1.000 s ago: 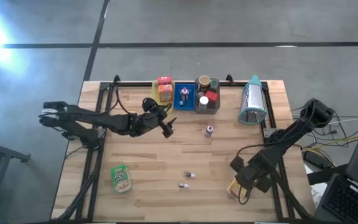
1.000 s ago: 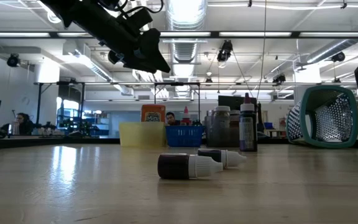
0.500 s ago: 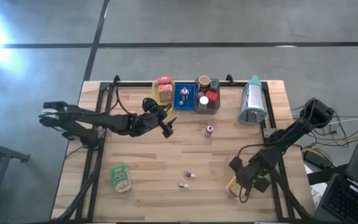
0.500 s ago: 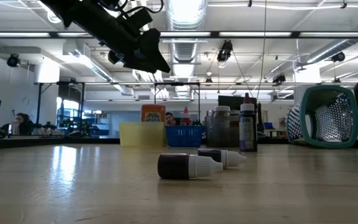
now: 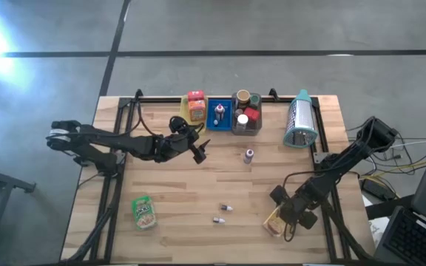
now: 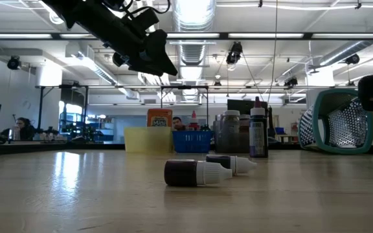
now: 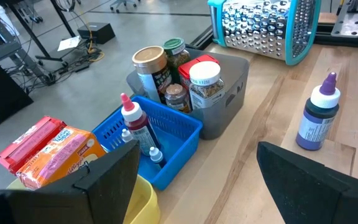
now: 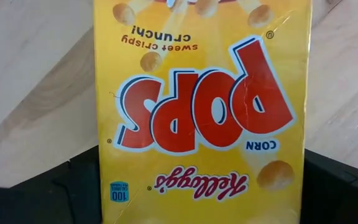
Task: Pick & Place Kitchen Items
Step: Put the yellow cereal box into the yellow bin
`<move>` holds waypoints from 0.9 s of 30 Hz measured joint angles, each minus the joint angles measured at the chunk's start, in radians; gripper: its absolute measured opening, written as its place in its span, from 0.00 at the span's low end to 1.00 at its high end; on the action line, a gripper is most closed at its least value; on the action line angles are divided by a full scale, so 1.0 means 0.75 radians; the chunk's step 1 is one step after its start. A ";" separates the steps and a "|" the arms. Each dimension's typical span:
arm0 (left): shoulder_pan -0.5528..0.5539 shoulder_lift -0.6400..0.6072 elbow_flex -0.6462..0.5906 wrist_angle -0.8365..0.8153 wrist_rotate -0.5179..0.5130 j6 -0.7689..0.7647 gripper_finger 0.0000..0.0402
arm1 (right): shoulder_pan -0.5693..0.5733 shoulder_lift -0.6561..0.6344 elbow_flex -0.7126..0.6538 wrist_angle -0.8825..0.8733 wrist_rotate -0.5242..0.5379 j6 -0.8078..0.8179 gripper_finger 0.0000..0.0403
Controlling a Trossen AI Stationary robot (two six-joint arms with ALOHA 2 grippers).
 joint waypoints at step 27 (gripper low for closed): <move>-0.001 0.000 0.000 0.000 0.000 0.000 0.82 | -0.006 0.000 0.352 -0.581 1.195 -1.348 0.71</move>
